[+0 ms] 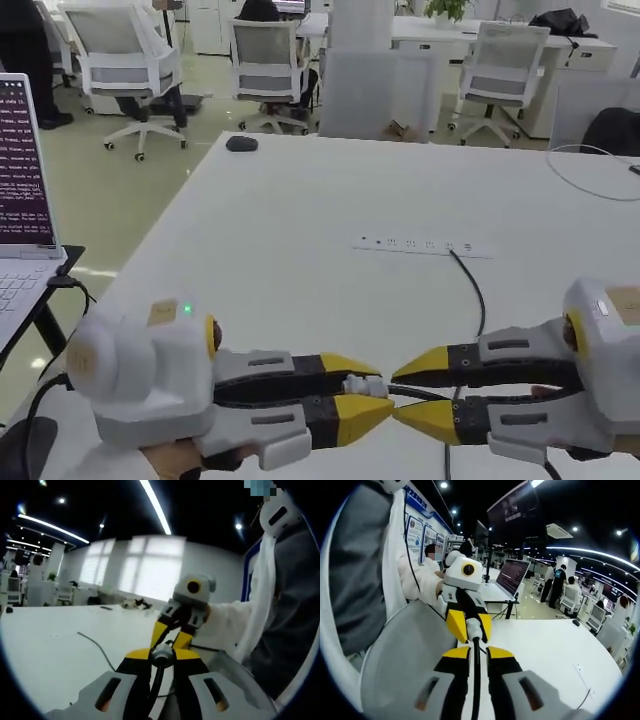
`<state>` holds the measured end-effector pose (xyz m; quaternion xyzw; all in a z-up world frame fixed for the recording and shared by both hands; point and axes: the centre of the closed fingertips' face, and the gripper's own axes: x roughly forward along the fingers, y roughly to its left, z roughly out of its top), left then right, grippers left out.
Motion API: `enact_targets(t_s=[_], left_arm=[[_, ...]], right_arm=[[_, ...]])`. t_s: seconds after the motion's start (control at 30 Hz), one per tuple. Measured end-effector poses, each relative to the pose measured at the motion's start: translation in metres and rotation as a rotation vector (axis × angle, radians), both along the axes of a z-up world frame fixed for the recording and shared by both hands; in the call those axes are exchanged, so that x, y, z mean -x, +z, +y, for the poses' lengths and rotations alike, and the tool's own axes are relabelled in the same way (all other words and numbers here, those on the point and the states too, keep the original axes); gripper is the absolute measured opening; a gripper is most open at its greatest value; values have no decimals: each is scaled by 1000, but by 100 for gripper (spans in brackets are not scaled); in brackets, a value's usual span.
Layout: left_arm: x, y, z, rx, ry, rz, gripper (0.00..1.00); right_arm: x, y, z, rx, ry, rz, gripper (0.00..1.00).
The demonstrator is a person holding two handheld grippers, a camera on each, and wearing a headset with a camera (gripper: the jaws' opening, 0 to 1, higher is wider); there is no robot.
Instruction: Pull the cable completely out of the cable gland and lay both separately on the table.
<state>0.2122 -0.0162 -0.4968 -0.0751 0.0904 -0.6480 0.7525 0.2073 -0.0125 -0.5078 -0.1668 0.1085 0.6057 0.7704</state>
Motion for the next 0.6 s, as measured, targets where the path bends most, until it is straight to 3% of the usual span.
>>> enact_targets(t_s=[0.07, 0.23, 0.37, 0.6], left_arm=[[2, 0, -3, 2, 11, 3, 17], [8, 0, -11, -3, 27, 0, 17], [9, 0, -17, -6, 42, 3, 17], [8, 5, -30, 41, 111, 20, 17]], right_arm=[[3, 0, -3, -13, 11, -1, 3], [8, -1, -12, -21, 33, 4, 3], [10, -1, -19, -28, 51, -24, 2], [7, 5, -30, -53, 58, -36, 2]])
